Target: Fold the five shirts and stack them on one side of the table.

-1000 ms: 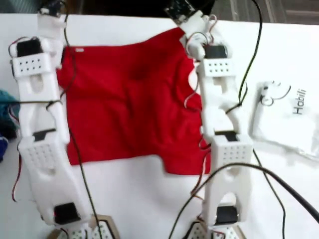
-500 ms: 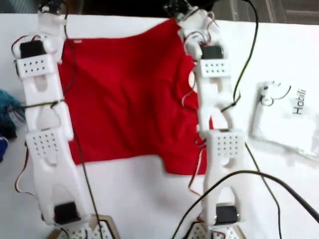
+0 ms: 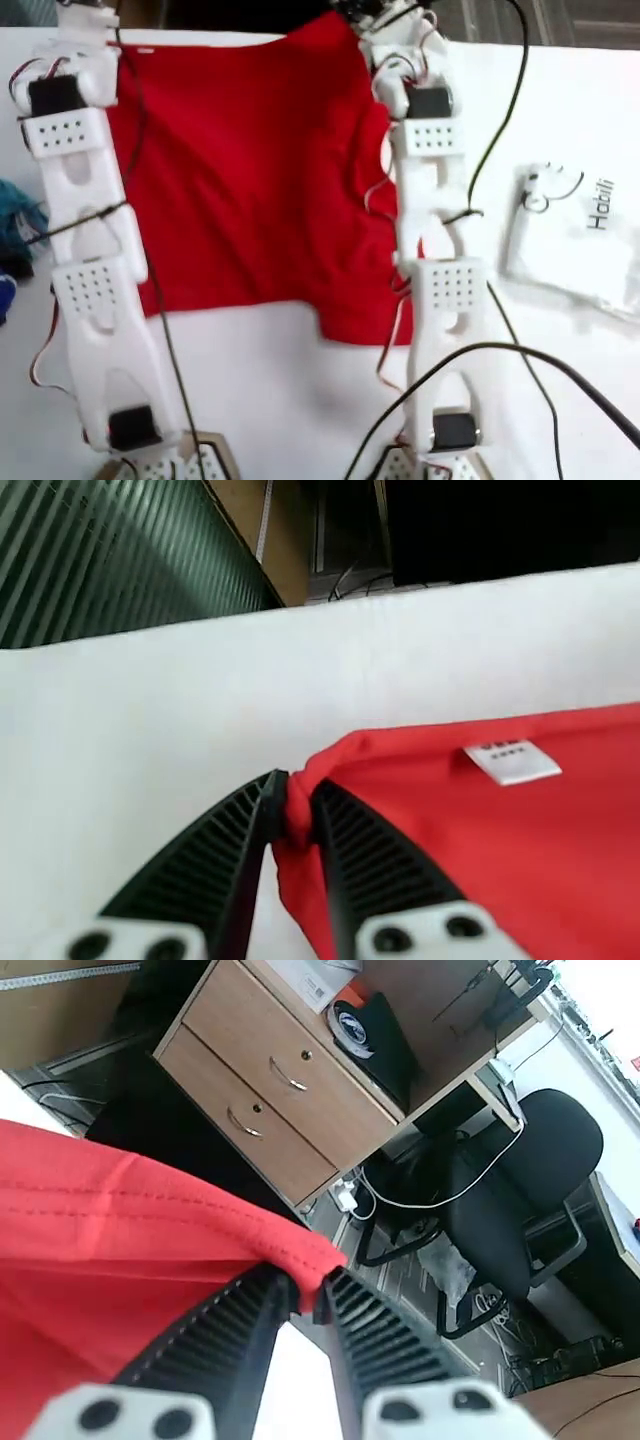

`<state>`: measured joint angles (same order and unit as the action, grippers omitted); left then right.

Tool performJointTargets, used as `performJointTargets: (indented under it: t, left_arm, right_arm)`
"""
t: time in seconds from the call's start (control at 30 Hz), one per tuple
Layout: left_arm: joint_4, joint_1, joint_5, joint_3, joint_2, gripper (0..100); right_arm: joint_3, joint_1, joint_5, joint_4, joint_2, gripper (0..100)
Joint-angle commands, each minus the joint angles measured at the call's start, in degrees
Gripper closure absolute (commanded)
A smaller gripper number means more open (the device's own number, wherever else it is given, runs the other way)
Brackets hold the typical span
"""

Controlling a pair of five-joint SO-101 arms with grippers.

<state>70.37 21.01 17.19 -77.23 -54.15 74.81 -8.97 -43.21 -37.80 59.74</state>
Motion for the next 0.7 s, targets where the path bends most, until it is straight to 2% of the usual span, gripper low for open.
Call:
performJointTargets:
  t: [0.0,0.17,0.33,0.4,0.67]
  left_arm:
    - [-1.58,-0.18,-0.09,6.29,0.62,98]
    - [-2.29,-0.18,0.0,16.13,0.62,98]
    - [0.26,0.18,0.0,16.13,1.76,98]
    - [4.04,0.18,0.35,13.58,2.81,98]
    - [25.23,-0.88,7.21,2.59,5.54,98]
  right_arm:
    - [-0.88,0.75,-0.26,1.1,0.66,97.8]
    - [-2.55,0.66,-0.18,1.1,5.14,97.8]
    - [-0.35,1.01,-0.18,-2.86,4.26,97.8]
    - [2.11,1.1,-0.18,-8.48,2.33,97.8]
    - [13.27,1.27,-0.18,-41.54,-7.08,97.8]
